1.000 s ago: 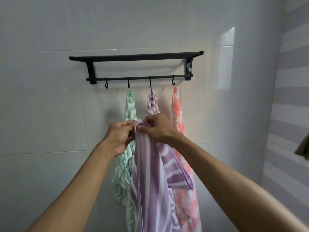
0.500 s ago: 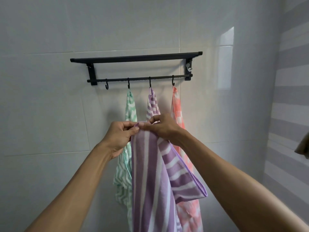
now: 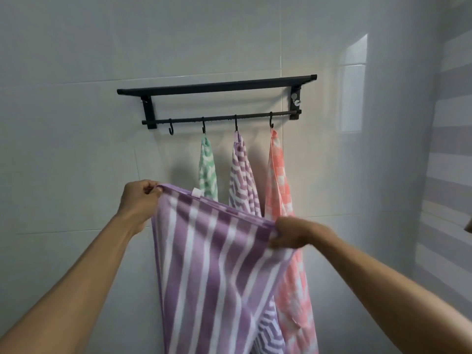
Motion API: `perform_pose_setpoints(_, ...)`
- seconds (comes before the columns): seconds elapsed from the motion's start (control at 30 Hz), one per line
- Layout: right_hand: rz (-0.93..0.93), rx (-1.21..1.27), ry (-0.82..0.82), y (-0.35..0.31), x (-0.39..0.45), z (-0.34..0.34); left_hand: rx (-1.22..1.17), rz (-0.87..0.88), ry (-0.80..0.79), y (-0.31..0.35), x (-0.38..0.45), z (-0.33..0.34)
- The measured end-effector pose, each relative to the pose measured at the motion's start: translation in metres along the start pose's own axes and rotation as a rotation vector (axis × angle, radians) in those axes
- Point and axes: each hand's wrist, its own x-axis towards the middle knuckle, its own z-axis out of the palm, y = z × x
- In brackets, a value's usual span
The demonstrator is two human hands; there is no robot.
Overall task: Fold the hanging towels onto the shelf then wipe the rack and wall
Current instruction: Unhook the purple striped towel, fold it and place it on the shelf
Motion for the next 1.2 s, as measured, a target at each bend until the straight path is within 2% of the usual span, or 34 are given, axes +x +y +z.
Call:
perform_pose_setpoints(0.13,0.088,-0.161,0.296,0.006,0.007,-0.056,0.059,-0.025,0.019,-0.017,-0.003,-0.005)
perform_pose_setpoints(0.23,0.059,-0.242,0.419,-0.003,0.006,-0.087,0.032,-0.003,0.062,-0.008,0.003,-0.008)
perform_pose_setpoints(0.37,0.063,-0.292,0.469,-0.010,0.007,-0.107,-0.031,-0.028,0.090,0.000,0.019,-0.010)
perform_pose_setpoints(0.5,0.139,-0.263,0.683,-0.013,0.008,-0.115,-0.035,-0.022,0.161,0.011,0.024,-0.003)
perform_pose_setpoints(0.6,0.150,-0.332,0.699,-0.014,0.012,-0.110,-0.036,0.039,0.197,0.020,0.027,0.003)
perform_pose_setpoints(0.67,0.178,-0.383,0.686,-0.012,0.014,-0.106,0.004,0.020,0.189,0.016,0.026,0.007)
perform_pose_setpoints(0.73,0.187,-0.233,0.683,-0.006,0.015,-0.109,0.023,-0.039,0.224,0.008,0.024,0.008)
perform_pose_setpoints(0.87,0.099,0.518,0.743,0.006,0.017,-0.105,-0.124,0.020,0.277,0.003,0.020,0.001)
perform_pose_setpoints(0.93,0.134,0.755,0.610,0.008,0.016,-0.088,-0.096,0.002,0.280,-0.007,0.016,-0.001)
perform_pose_setpoints(1.0,0.156,0.908,0.568,0.009,0.019,-0.071,-0.047,-0.072,0.289,-0.022,0.010,0.001)
perform_pose_setpoints(1.1,0.132,1.117,0.660,0.015,0.026,-0.062,-0.056,-0.111,0.295,-0.029,0.008,0.002)
perform_pose_setpoints(1.2,0.114,1.219,0.567,0.018,0.031,-0.055,-0.058,-0.141,0.326,-0.030,0.009,-0.001)
